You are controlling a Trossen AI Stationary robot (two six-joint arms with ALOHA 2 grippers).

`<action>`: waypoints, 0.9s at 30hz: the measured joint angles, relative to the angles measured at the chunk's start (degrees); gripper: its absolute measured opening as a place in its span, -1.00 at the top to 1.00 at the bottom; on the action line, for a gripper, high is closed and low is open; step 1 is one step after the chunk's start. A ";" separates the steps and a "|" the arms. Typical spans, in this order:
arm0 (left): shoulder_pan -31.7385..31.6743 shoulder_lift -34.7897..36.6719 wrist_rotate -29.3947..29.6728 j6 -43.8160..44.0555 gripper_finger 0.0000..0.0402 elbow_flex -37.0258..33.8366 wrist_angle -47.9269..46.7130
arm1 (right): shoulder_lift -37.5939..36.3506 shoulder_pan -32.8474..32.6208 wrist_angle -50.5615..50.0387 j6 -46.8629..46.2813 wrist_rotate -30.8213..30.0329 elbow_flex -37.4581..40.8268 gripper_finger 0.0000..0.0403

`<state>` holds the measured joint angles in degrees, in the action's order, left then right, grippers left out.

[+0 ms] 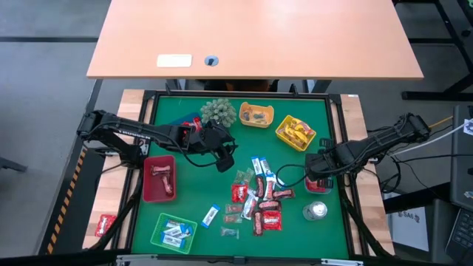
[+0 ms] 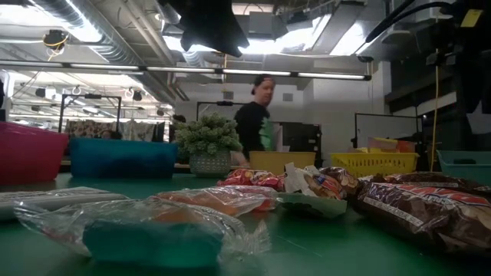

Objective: Sort candy
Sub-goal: Put the white-blue chocolate into the green bin

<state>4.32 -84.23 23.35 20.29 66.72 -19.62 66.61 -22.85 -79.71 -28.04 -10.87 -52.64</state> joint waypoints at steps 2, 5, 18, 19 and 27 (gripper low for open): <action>0.00 0.00 0.00 0.00 0.41 0.00 0.00 | 0.00 0.00 0.00 0.07 0.00 0.00 0.22; -0.01 0.00 0.00 0.00 0.41 0.00 0.00 | 0.02 0.00 -0.27 1.75 0.00 -0.86 0.23; -0.01 0.00 0.00 0.01 0.41 0.00 0.00 | 0.00 0.00 11.59 7.59 -8.61 -9.35 0.23; -0.01 0.00 -0.01 0.00 0.41 0.00 0.00 | 0.01 0.00 14.21 7.62 -8.41 -9.35 0.23; 0.00 0.00 -0.02 0.00 0.41 0.00 0.00 | 0.02 0.00 28.16 14.47 -3.02 -6.57 0.23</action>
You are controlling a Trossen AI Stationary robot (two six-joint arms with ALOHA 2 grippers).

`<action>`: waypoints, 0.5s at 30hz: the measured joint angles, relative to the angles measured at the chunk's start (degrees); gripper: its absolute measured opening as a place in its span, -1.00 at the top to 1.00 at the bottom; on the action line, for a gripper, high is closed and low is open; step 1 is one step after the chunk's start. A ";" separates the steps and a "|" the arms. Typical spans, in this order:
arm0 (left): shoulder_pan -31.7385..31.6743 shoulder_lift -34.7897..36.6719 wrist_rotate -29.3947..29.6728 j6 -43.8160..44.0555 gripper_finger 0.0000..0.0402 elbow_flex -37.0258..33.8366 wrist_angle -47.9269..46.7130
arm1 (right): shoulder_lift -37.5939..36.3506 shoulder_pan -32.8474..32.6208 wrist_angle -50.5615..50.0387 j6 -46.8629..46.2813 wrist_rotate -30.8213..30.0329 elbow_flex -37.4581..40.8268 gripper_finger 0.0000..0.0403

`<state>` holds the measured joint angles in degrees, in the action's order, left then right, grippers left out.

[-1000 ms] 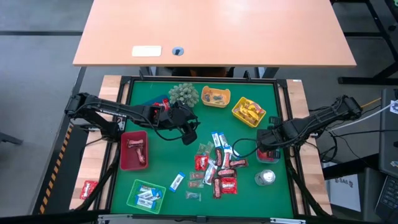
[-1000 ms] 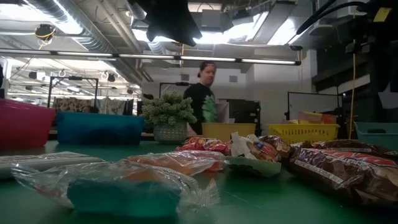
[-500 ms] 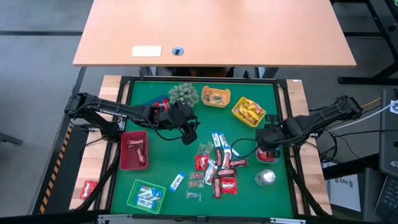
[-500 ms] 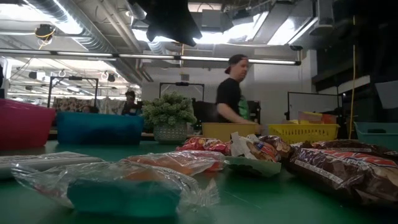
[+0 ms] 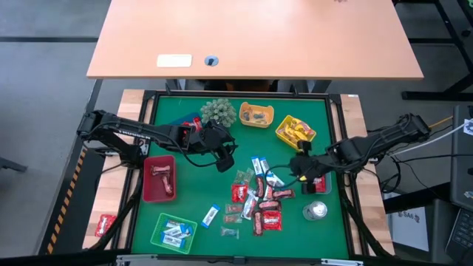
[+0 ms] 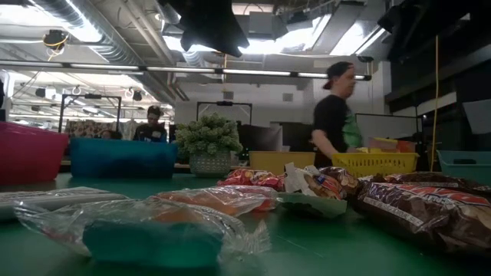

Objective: Sort candy
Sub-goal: Put the white-blue chocolate into the green bin

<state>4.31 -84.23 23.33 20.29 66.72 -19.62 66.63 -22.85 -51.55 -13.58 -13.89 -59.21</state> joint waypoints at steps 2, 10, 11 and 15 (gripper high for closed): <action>-0.02 0.00 0.00 0.00 0.41 0.00 0.00 | 0.00 0.00 1.76 1.80 -0.04 1.15 0.23; -0.01 0.00 0.00 0.02 0.41 0.00 0.00 | 0.00 5.05 12.82 -0.34 0.02 6.14 0.23; 0.00 0.00 0.00 0.02 0.41 0.00 0.00 | 0.00 5.90 14.11 -1.16 0.02 6.55 0.23; -0.01 0.00 0.00 0.02 0.41 0.00 0.01 | 0.00 8.29 18.23 -3.05 -0.02 7.40 0.23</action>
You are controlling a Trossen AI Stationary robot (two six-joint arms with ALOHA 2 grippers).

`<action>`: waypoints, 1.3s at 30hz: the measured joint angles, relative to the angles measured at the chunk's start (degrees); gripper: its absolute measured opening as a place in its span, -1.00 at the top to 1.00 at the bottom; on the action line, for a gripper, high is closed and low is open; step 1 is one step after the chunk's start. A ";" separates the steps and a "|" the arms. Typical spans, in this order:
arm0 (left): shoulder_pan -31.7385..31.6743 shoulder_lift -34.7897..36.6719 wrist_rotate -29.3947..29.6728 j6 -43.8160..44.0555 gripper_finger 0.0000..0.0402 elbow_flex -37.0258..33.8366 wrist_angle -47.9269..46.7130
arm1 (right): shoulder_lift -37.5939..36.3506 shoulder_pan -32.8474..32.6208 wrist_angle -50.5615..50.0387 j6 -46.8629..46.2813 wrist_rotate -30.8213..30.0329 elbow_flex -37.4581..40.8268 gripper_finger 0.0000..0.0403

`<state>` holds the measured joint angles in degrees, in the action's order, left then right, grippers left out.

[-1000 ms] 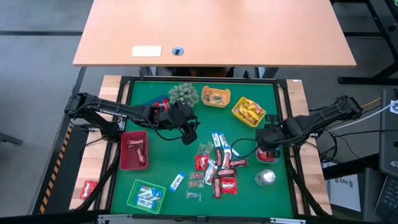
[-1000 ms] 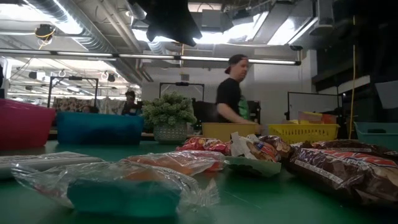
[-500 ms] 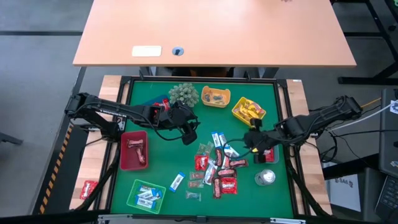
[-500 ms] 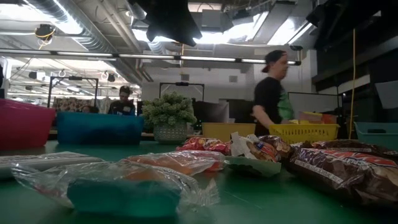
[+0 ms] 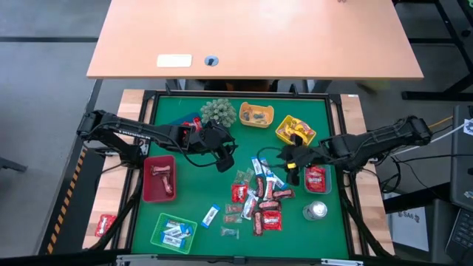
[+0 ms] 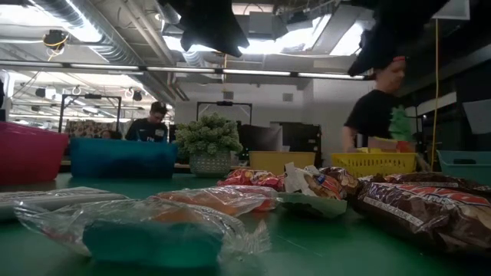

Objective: Sort candy
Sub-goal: Put the white-blue chocolate into the green bin

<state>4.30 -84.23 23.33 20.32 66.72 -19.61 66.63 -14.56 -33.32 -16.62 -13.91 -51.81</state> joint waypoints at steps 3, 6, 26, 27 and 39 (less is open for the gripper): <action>0.01 0.00 -0.02 0.00 0.41 0.00 0.01 | 0.00 0.49 1.73 -0.01 0.00 0.00 0.23; 0.02 0.00 0.00 0.00 0.41 0.00 0.01 | 0.00 0.47 3.26 -0.03 0.02 0.00 0.22; 0.02 0.00 -0.02 0.00 0.41 0.00 -0.27 | 17.16 0.34 5.67 -9.03 -4.55 0.00 -0.50; 0.01 0.00 -0.02 0.00 0.41 0.00 -0.30 | 18.40 0.36 5.98 -9.03 -4.56 0.00 -0.50; 0.01 0.00 -0.02 0.00 0.41 0.00 -0.44 | 27.35 0.36 7.55 -9.08 -4.98 0.00 -0.51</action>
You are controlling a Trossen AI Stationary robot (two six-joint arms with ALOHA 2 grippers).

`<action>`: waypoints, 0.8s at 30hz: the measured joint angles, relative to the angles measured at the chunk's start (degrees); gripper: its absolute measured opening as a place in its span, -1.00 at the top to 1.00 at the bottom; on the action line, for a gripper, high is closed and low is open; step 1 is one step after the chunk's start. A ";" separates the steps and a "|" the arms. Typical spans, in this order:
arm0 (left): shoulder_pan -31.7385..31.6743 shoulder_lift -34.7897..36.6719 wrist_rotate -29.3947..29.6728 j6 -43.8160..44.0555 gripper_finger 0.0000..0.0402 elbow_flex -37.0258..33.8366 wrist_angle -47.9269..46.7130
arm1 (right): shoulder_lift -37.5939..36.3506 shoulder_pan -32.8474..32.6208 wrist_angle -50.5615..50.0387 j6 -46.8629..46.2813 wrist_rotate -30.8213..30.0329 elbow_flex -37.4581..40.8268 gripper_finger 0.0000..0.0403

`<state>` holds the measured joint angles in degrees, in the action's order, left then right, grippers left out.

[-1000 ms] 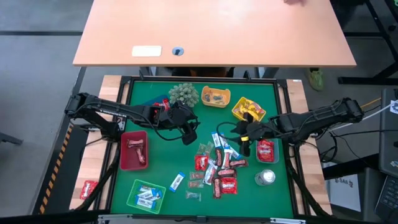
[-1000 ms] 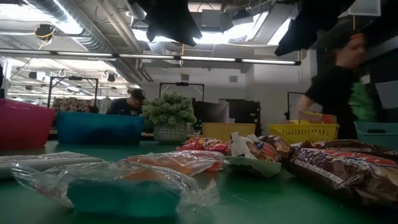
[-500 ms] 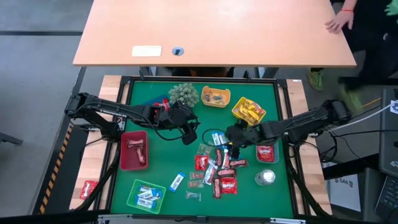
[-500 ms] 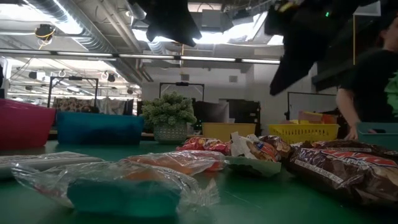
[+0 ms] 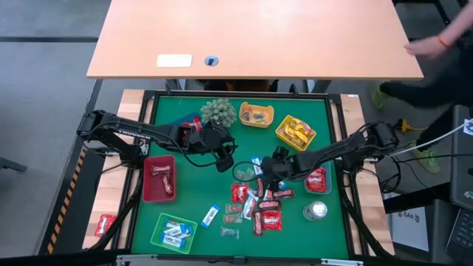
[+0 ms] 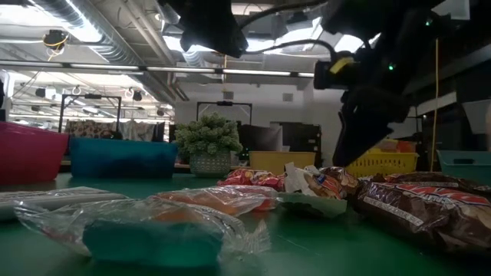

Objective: Sort candy
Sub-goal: Put the white-blue chocolate into the green bin

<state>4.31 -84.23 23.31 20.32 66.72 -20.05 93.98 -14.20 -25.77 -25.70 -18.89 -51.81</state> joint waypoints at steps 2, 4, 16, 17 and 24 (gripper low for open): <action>-0.01 0.00 0.00 0.00 0.41 0.00 0.00 | 0.73 0.00 0.87 0.00 0.00 0.00 -0.51; 0.00 0.00 0.00 0.00 0.41 0.00 0.00 | 1.45 0.00 1.16 0.00 0.00 0.00 -0.51; -0.01 0.00 0.00 0.00 0.41 0.00 0.02 | 5.37 -0.02 0.55 -2.53 0.06 -0.20 -0.51; -0.01 0.00 0.00 0.00 0.41 0.00 -0.02 | 5.41 -0.02 0.26 -3.07 0.49 -0.20 -0.51; -0.01 0.00 0.00 0.00 0.41 0.00 0.00 | 5.44 0.09 -0.03 -3.49 3.69 -0.22 -0.49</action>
<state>4.30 -84.23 23.31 20.32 66.72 -20.05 99.42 -14.11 -25.80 -29.19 -15.20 -52.03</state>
